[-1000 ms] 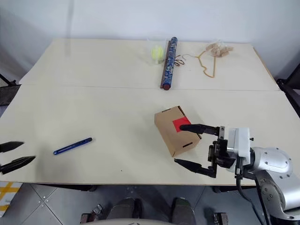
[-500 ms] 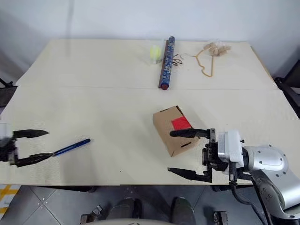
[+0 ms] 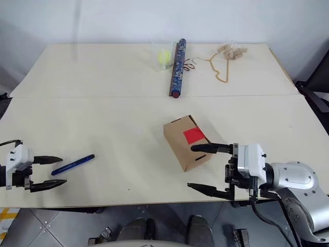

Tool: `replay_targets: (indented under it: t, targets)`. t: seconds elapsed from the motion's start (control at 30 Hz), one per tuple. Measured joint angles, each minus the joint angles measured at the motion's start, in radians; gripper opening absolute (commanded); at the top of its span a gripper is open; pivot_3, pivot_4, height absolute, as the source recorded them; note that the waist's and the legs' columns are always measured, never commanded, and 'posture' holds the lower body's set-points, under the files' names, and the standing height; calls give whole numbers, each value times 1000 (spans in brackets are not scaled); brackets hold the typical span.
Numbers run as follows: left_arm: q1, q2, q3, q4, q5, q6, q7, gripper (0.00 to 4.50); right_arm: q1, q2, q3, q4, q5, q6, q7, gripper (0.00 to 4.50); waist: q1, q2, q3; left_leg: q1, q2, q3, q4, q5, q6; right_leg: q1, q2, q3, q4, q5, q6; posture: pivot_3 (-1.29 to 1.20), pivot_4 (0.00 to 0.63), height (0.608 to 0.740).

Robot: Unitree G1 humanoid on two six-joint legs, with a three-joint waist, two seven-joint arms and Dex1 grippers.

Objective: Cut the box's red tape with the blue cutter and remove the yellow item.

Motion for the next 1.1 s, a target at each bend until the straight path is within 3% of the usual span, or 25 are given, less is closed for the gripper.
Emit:
replay_targets:
  t: [0.23,0.4,0.57,1.0,1.1]
  targets:
    - [-13,-23,-1,18,0,-9,42,2111,-14,0,1,1,-10,0,-2,4500,1,1,-1,0,1,0,0,0,0,0,0,0,0,0,0,0,150,740]
    - [-13,-42,-7,17,0,-3,54,2111,-39,0,5,1,-10,2,-2,4500,3,4,-2,1,-1,0,0,0,0,0,0,0,0,0,0,0,150,740]
    - [-15,-49,-14,16,1,-5,59,974,-57,0,27,3,-10,5,-3,4500,4,6,-3,1,-3,0,0,0,0,0,0,0,0,0,0,0,150,740]
    - [-11,-65,-40,-54,1,27,66,974,-80,0,42,8,-10,22,-10,4500,21,8,-4,1,-4,0,1,0,0,1,0,0,0,0,0,0,150,740]
    - [-11,-70,-43,-74,1,41,68,446,-81,0,42,8,-10,23,-11,4500,25,8,-4,1,-4,1,1,0,0,1,0,0,0,0,0,0,150,740]
